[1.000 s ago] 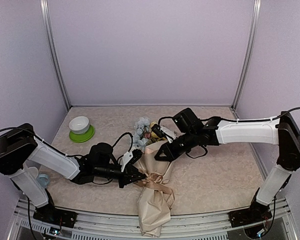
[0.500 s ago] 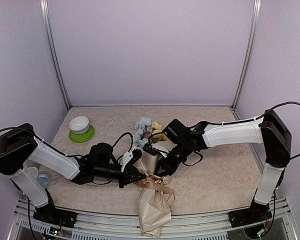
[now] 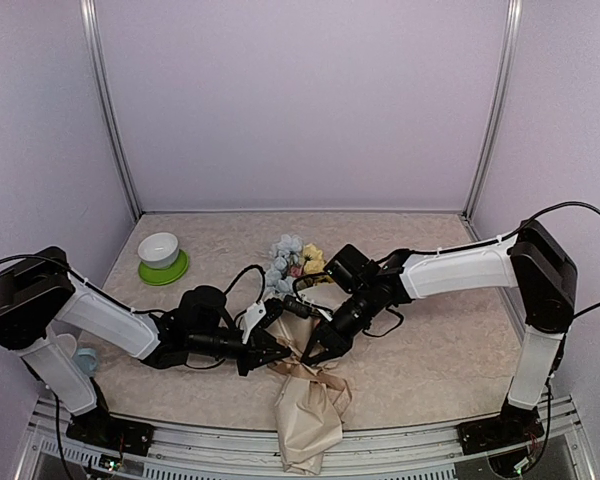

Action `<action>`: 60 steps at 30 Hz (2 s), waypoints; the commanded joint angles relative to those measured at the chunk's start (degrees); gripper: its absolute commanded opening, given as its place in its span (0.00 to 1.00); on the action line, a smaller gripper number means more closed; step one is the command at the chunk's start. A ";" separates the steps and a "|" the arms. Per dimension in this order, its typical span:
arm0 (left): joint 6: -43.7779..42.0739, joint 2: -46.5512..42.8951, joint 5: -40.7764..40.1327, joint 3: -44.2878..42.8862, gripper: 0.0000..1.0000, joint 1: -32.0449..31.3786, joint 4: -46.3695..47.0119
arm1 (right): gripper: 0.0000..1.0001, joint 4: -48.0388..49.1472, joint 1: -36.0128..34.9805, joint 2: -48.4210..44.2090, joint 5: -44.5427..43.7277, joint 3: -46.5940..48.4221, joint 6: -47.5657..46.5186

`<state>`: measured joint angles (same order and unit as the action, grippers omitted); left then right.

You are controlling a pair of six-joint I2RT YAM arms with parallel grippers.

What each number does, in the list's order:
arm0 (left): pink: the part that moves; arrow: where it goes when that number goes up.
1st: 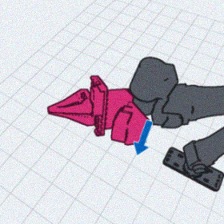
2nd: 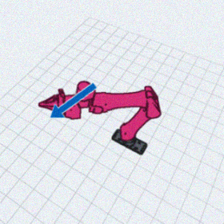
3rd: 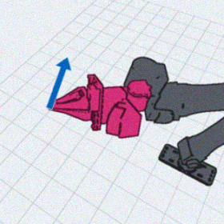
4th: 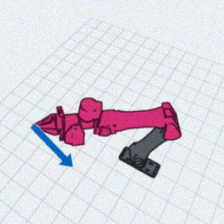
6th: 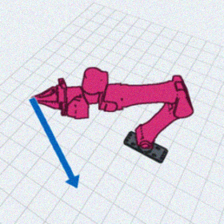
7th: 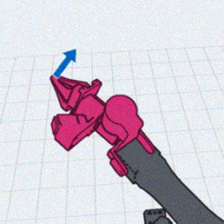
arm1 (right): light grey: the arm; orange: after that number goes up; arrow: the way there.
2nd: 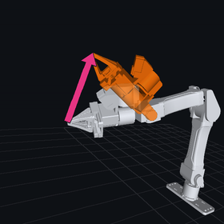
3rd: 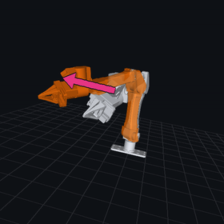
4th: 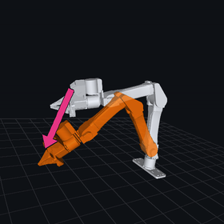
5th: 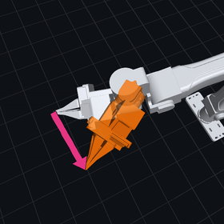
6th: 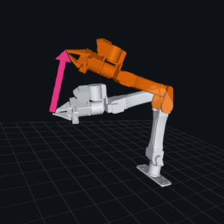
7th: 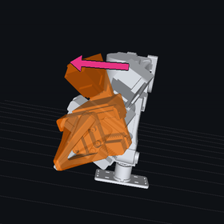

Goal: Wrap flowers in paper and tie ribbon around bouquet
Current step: Cross the half-tied ribbon over the folded bouquet.

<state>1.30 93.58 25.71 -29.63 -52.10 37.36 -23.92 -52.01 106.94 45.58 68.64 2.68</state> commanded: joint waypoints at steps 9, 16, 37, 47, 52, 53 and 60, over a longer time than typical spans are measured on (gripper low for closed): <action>8.46 -6.86 -1.26 2.79 0.55 4.02 -0.70 | 0.06 7.66 1.16 -3.74 -4.75 -5.48 5.63; 9.75 -19.44 -8.56 10.31 0.80 4.04 2.51 | 0.06 8.15 2.37 -3.18 -5.84 -5.61 5.64; -16.62 -3.43 -18.99 -19.24 0.27 -15.15 -39.84 | 0.09 10.92 3.92 -6.10 -2.36 -8.21 6.23; -15.99 -6.71 -12.95 -17.09 0.41 -14.88 -40.48 | 0.10 12.39 3.92 -6.29 -1.25 -8.95 6.97; -15.65 -2.89 -17.17 -19.74 0.23 -14.08 -42.18 | 0.20 12.52 3.78 -6.15 -0.53 -9.21 6.96; -15.69 -2.80 -17.07 -19.84 0.22 -14.01 -41.93 | 0.22 12.49 3.78 -6.01 -0.35 -9.16 7.11; -14.83 -3.15 -18.78 -18.72 0.03 -13.84 -39.33 | 0.26 12.96 3.81 -8.84 -0.44 -10.02 7.49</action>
<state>-14.20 90.50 9.21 -47.53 -66.24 -3.38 -12.21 -48.51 102.06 44.38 59.88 9.93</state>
